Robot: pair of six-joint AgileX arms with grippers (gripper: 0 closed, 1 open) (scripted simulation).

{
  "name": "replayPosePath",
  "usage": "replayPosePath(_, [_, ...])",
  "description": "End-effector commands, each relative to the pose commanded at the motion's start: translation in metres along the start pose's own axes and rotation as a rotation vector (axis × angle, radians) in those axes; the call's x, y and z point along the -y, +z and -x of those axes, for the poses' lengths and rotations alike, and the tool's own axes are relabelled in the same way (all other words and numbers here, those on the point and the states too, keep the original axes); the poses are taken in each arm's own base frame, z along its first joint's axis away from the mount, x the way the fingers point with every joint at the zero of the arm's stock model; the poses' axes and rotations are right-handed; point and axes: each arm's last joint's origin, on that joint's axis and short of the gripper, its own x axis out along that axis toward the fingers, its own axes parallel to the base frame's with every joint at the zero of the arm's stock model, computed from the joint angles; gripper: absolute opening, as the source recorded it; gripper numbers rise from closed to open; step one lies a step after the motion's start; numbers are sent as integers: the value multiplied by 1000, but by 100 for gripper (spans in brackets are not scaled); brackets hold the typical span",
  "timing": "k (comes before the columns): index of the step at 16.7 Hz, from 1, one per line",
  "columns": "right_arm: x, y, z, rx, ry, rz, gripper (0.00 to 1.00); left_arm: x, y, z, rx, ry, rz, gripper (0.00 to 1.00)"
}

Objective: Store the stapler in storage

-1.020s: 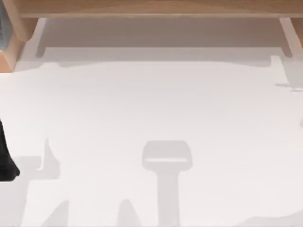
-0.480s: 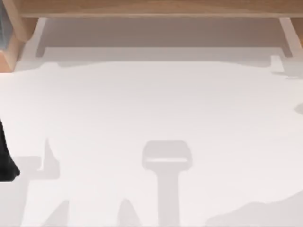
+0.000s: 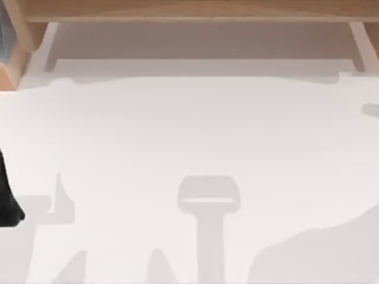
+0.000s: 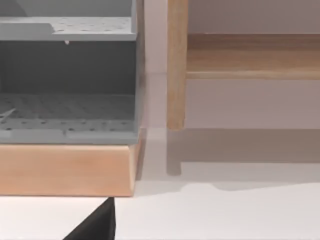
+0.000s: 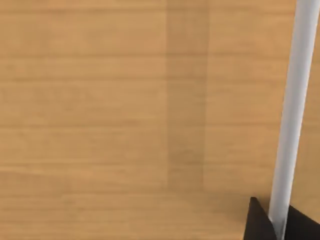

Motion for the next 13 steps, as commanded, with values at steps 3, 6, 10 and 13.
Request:
replayPosePath(3, [-3, 1, -6, -2, 12, -5, 0, 0, 0, 0, 0, 0, 0, 100])
replayPosePath(6, [-3, 1, -6, -2, 12, -5, 8, 0, 0, 0, 0, 0, 0, 100])
replayPosePath(10, [-3, 1, -6, -2, 12, -5, 38, 0, 0, 0, 0, 0, 0, 100])
replayPosePath(13, [-3, 1, -6, -2, 12, -5, 60, 0, 0, 0, 0, 0, 0, 100])
